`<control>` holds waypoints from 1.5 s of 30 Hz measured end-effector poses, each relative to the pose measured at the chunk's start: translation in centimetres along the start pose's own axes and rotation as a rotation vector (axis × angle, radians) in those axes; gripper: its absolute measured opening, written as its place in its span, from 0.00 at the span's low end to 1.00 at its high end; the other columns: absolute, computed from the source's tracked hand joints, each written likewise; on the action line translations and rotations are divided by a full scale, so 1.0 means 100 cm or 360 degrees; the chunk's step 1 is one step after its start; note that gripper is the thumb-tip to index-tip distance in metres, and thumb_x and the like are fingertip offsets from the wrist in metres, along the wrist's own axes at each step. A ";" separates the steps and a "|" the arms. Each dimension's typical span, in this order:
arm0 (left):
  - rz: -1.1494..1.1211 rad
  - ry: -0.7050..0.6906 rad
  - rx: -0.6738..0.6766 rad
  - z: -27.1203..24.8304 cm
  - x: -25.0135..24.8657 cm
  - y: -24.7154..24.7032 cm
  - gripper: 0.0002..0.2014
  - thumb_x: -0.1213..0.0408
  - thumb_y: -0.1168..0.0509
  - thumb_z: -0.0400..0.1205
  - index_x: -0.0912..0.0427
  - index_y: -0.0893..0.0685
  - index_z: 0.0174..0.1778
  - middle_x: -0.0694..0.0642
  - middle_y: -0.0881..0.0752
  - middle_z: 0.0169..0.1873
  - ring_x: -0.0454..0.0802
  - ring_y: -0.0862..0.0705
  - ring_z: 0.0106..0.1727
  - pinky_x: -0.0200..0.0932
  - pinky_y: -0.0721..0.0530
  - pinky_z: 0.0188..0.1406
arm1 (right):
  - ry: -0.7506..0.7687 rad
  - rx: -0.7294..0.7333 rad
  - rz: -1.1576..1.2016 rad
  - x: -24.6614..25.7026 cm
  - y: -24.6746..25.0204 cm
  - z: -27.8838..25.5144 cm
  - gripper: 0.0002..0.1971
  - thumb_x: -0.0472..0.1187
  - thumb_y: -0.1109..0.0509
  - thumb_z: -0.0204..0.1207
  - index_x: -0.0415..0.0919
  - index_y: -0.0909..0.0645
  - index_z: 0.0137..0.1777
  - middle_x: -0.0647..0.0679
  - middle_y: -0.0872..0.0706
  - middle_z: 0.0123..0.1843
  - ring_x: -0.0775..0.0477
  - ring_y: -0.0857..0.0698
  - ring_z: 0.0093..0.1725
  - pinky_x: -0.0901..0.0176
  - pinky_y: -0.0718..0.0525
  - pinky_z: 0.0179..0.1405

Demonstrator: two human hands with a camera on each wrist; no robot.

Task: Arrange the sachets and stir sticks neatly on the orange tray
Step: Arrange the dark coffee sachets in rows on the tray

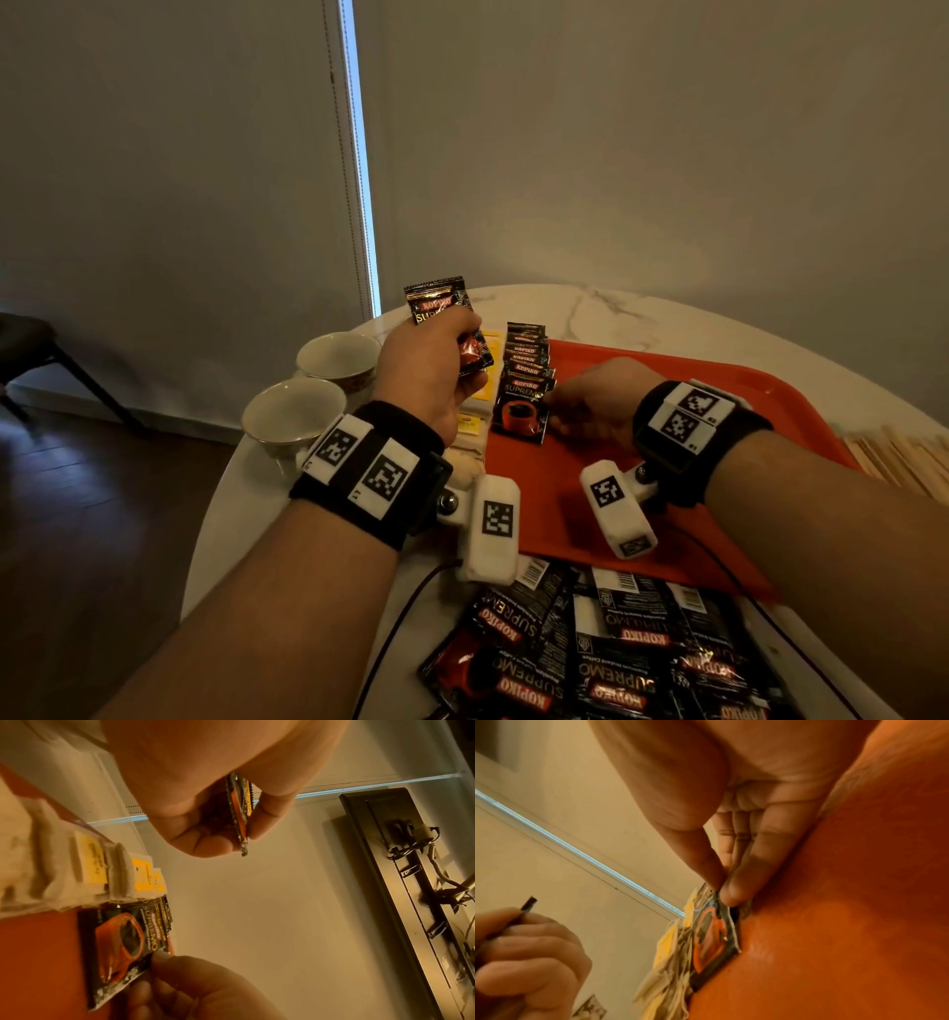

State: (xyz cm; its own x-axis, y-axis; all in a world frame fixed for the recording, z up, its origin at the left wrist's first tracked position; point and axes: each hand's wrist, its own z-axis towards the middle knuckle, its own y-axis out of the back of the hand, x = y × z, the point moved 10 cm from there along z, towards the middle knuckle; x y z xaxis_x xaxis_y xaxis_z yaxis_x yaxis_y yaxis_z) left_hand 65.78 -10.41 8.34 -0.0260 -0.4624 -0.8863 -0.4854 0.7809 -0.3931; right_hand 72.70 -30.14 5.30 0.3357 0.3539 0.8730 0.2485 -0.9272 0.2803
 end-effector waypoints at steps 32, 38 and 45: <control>0.0250 -0.0022 0.0353 -0.013 0.008 -0.027 0.08 0.78 0.35 0.82 0.63 0.15 0.51 0.61 0.09 0.42 0.55 0.08 0.39 0.52 0.06 0.42 | 0.0472 0.0515 0.0430 0.032 -0.022 -0.056 0.16 0.43 0.21 0.70 0.40 0.16 0.56 0.47 0.14 0.38 0.50 0.15 0.34 0.56 0.15 0.36; 0.0254 -0.0055 0.0325 -0.011 0.010 -0.026 0.09 0.68 0.26 0.81 0.64 0.10 0.56 0.64 0.05 0.49 0.61 0.06 0.51 0.56 0.06 0.49 | 0.0596 0.0409 0.0352 0.024 -0.021 -0.054 0.07 0.29 0.24 0.76 0.36 0.15 0.51 0.39 0.10 0.43 0.46 0.12 0.38 0.54 0.12 0.40; 0.0079 -0.0246 0.0206 -0.007 -0.007 -0.021 0.13 0.77 0.24 0.77 0.58 0.17 0.51 0.63 0.07 0.50 0.60 0.05 0.47 0.53 0.07 0.39 | 0.0526 0.0413 0.0295 0.021 -0.017 -0.050 0.10 0.27 0.24 0.76 0.40 0.19 0.39 0.46 0.13 0.31 0.48 0.14 0.30 0.54 0.13 0.32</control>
State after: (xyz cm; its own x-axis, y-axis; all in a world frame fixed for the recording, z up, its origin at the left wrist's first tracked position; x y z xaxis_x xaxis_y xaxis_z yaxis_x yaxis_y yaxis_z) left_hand 66.15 -12.02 9.96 0.0924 -0.3597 -0.9285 -0.3701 0.8533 -0.3674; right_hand 68.43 -28.40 8.65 0.0984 0.0878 0.9913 0.4449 -0.8949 0.0351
